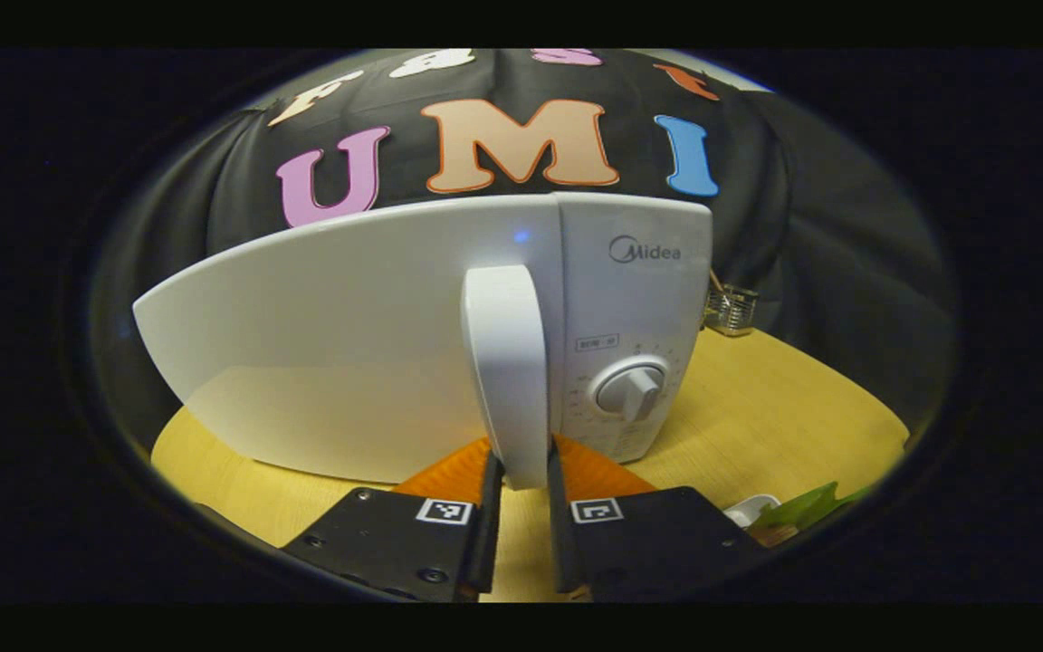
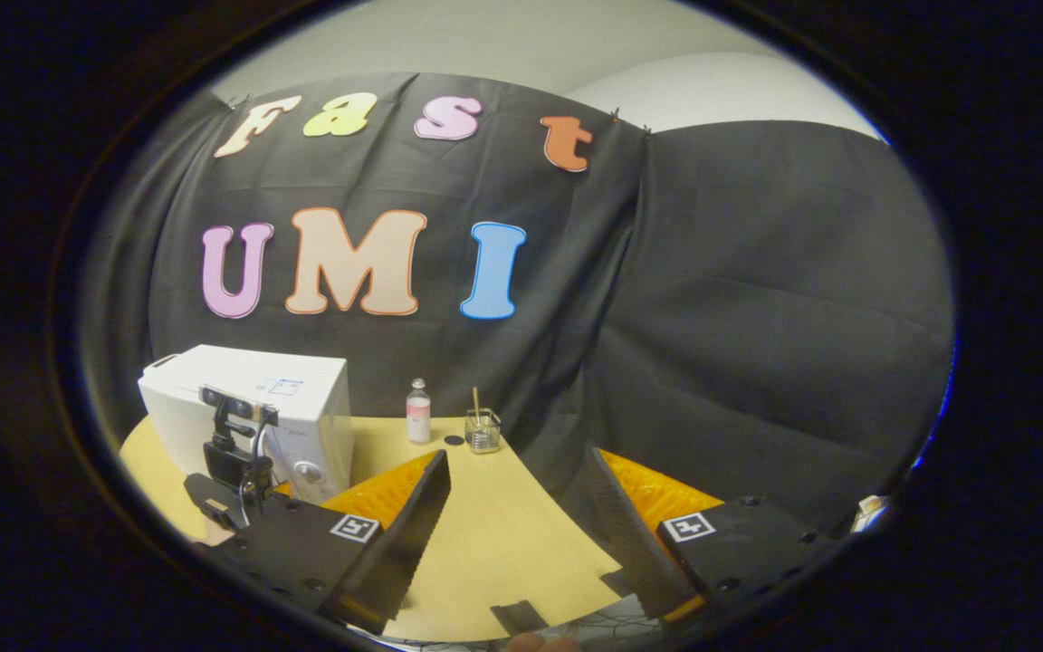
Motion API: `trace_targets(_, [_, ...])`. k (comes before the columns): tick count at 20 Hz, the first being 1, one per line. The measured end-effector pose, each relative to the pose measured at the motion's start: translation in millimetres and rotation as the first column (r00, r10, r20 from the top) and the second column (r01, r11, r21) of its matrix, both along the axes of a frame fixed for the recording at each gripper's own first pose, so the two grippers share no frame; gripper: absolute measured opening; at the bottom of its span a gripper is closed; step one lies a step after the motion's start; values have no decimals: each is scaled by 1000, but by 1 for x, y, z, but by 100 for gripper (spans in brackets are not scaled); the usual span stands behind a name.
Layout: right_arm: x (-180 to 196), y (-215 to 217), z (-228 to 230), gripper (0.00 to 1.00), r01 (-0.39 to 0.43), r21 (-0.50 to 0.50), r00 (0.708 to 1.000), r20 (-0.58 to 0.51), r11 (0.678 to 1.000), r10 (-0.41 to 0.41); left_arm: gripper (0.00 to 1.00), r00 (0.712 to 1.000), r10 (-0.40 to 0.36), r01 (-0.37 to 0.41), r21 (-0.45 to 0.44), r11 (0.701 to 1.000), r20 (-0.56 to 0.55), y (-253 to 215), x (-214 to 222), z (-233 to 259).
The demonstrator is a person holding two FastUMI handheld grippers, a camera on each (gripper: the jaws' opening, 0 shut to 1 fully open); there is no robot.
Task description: Open the microwave oven with the left hand, put the food in, and close the microwave oven.
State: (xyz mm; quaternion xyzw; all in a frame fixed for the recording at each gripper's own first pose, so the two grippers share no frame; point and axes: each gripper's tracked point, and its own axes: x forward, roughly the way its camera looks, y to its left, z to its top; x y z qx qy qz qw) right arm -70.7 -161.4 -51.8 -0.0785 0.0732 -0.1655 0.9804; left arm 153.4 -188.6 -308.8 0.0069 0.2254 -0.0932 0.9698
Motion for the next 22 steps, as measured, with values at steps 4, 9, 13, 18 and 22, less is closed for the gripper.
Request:
trace_targets(4, [-1, 5, -3, 97, -15, -8, 1000, -15, 1000, 15, 10, 1000, -4, 4, -35, 999, -7, -1, -1, 3])
trace_targets(9, [-4, 12, -3, 97, -39, -4, 999, -17, 999, 39, 2, 999, -30, 29, -50, 998, -15, -1, -3, 5])
trace_targets(13, [-6, 23, -9, 97, -70, -12, 997, -26, 997, 70, 3, 998, -57, 55, -60, 997, -34, 13, -63, 3])
trace_targets(18, [4, 58, -24, 97, -167, 12, 985, -46, 986, 167, 2, 992, -111, 105, -91, 990, -66, 45, -128, 2])
trace_targets(22, [8, 96, -42, 97, -245, 47, 967, -63, 968, 248, 3, 980, -175, 165, -106, 981, -95, 69, -164, -2])
